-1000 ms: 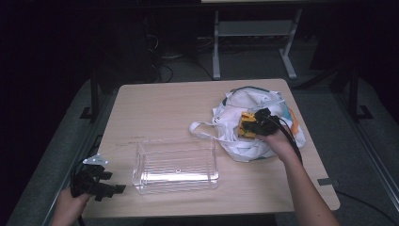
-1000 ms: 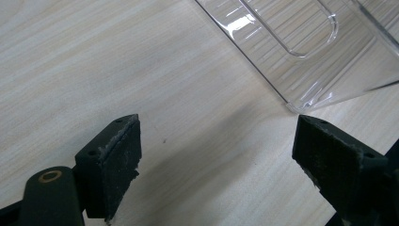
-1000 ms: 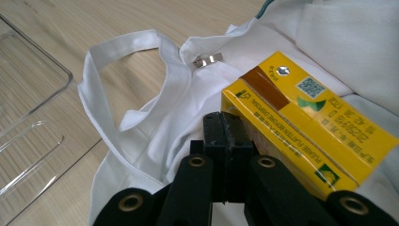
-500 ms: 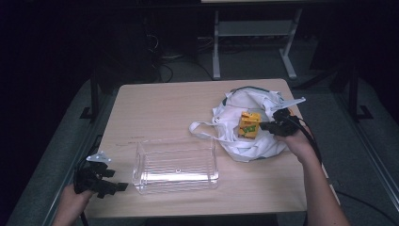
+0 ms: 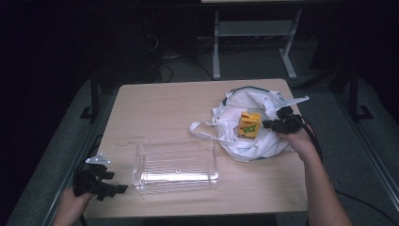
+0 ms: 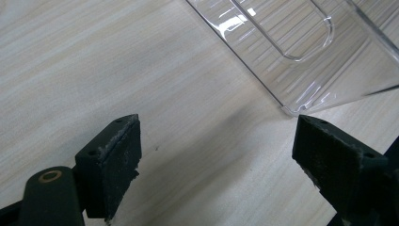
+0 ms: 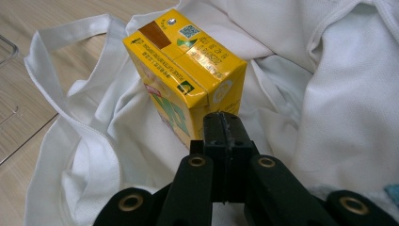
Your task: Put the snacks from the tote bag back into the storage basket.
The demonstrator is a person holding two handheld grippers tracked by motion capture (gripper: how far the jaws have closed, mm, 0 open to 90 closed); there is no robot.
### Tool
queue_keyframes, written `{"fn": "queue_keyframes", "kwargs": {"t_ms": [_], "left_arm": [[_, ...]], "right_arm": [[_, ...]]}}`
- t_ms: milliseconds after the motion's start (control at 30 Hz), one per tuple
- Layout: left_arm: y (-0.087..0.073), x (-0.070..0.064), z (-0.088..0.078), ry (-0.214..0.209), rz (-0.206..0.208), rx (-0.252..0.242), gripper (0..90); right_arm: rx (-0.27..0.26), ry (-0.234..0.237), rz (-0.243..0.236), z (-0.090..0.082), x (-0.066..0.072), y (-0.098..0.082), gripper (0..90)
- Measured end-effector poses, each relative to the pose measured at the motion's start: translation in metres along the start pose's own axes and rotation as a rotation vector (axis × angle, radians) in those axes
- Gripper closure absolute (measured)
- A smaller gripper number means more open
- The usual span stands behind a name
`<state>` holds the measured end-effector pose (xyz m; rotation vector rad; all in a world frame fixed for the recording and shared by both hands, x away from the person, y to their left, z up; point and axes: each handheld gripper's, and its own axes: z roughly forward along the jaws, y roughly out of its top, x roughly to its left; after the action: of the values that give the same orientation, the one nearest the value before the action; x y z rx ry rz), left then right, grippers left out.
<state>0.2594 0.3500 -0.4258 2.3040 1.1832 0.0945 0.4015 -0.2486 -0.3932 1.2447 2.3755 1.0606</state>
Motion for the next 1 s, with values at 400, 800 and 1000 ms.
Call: {"fn": "queue_keyframes", "kwargs": {"t_ms": [400, 800, 1000], "left_arm": [[0.0, 0.0, 0.002, -0.004, -0.004, 0.005, 16.0], [0.0, 0.001, 0.002, -0.006, 0.0, 0.006, 16.0], [-0.001, 0.001, 0.001, -0.007, 0.0, 0.01, 16.0]], "right_arm": [[0.014, 0.028, 0.001, 0.006, 0.004, 0.001, 89.9], [0.036, 0.082, -0.036, 0.006, 0.014, 0.002, 89.9], [0.049, 0.103, -0.069, 0.006, 0.019, 0.003, 90.0]]}}
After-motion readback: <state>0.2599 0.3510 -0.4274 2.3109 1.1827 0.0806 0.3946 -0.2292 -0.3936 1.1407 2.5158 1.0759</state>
